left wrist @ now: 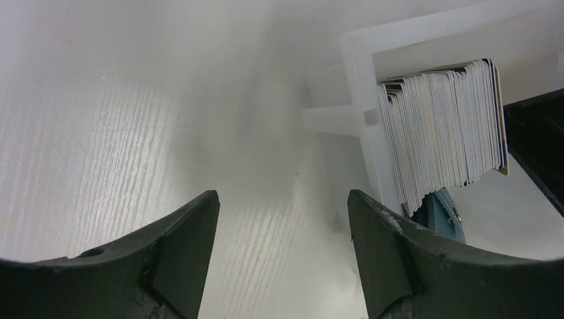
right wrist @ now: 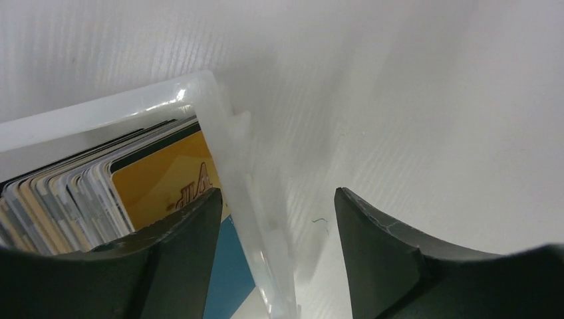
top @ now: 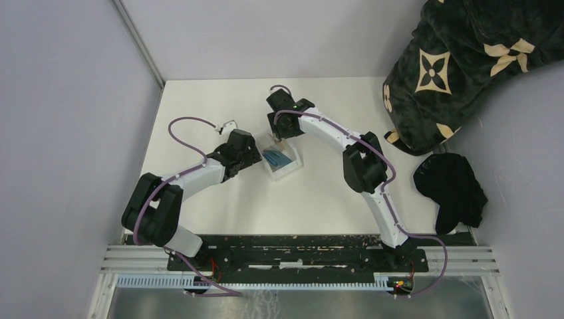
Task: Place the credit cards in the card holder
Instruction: Move the storage box to the center of the board.
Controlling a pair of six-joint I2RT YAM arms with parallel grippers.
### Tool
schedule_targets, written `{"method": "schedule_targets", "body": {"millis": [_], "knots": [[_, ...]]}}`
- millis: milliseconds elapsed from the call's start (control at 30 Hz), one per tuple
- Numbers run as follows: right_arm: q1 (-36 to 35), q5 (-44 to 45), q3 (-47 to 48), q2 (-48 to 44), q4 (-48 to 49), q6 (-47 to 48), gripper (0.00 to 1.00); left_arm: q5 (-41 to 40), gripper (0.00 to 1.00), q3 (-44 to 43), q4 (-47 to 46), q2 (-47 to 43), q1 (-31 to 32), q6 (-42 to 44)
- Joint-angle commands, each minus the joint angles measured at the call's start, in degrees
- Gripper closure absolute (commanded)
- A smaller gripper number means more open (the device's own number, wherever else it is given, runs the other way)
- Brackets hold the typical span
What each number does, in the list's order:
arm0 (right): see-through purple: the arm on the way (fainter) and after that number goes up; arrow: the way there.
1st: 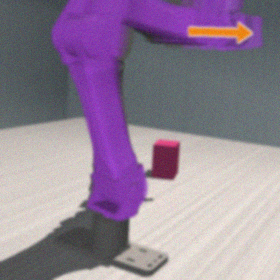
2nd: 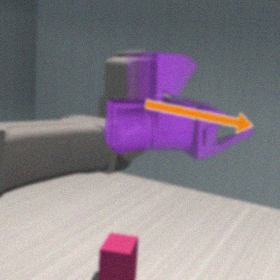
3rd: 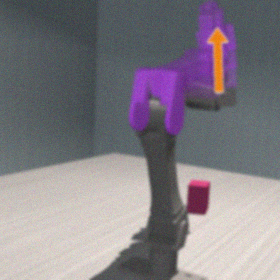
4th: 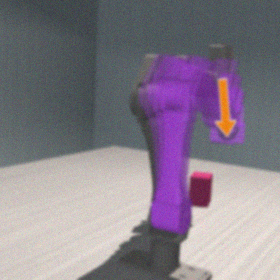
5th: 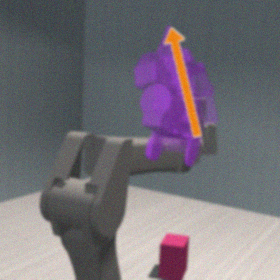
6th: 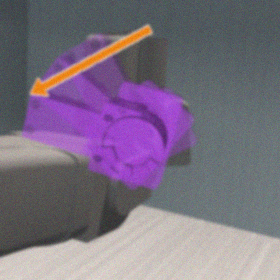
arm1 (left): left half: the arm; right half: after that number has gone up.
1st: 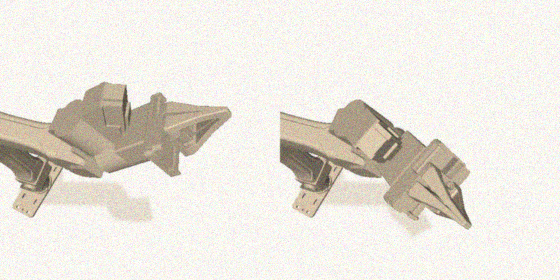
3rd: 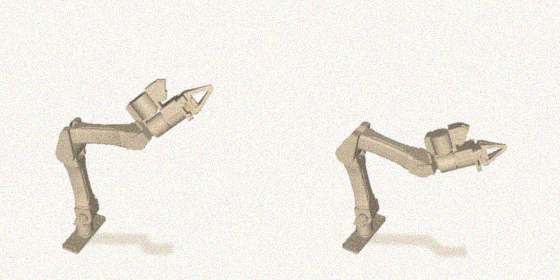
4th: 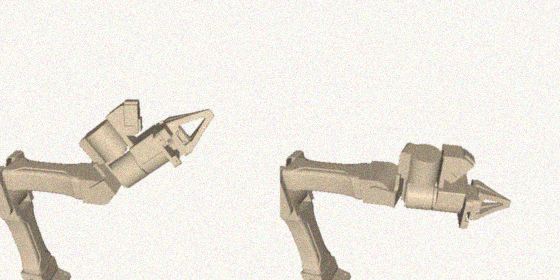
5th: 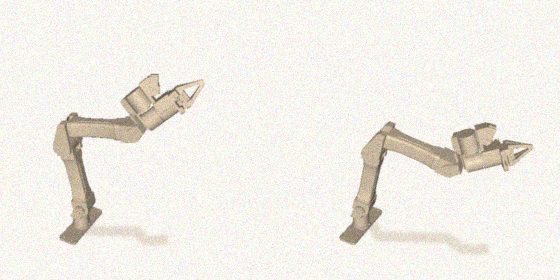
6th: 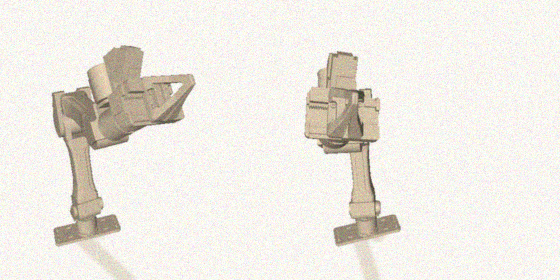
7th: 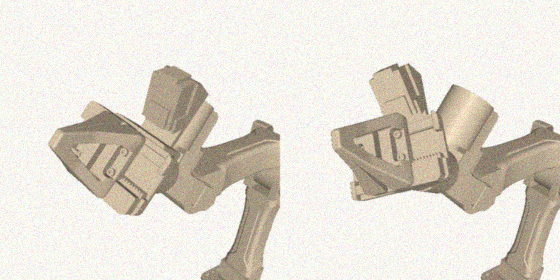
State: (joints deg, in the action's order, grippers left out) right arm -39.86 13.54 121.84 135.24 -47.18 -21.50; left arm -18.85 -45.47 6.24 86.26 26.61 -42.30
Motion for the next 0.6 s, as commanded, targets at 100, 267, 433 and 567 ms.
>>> {"method": "schedule_targets", "body": {"millis": [100,267,433,567], "knots": [[-0.1,1.9,-0.5,-9.0,2.6,1.8,0.27,0.3,0.21,-2.3,-3.0,0.2,0.3,2.2],[-0.4,0.7,-4.2,-14.6,4.8,4.3,0.23,-0.8,0.21,-3.4,-2.7,1.2,0.3,3.2],[-1.5,0.3,-19.4,-26.4,18.0,10.9,0.17,-2.5,0.21,-4.9,-1.9,2.4,0.2,4.4],[-1.5,1.4,-34.3,-35.9,32.3,12.7,0.0,-2.2,0.21,-6.0,-1.5,2.7,0.0,5.1]]}}
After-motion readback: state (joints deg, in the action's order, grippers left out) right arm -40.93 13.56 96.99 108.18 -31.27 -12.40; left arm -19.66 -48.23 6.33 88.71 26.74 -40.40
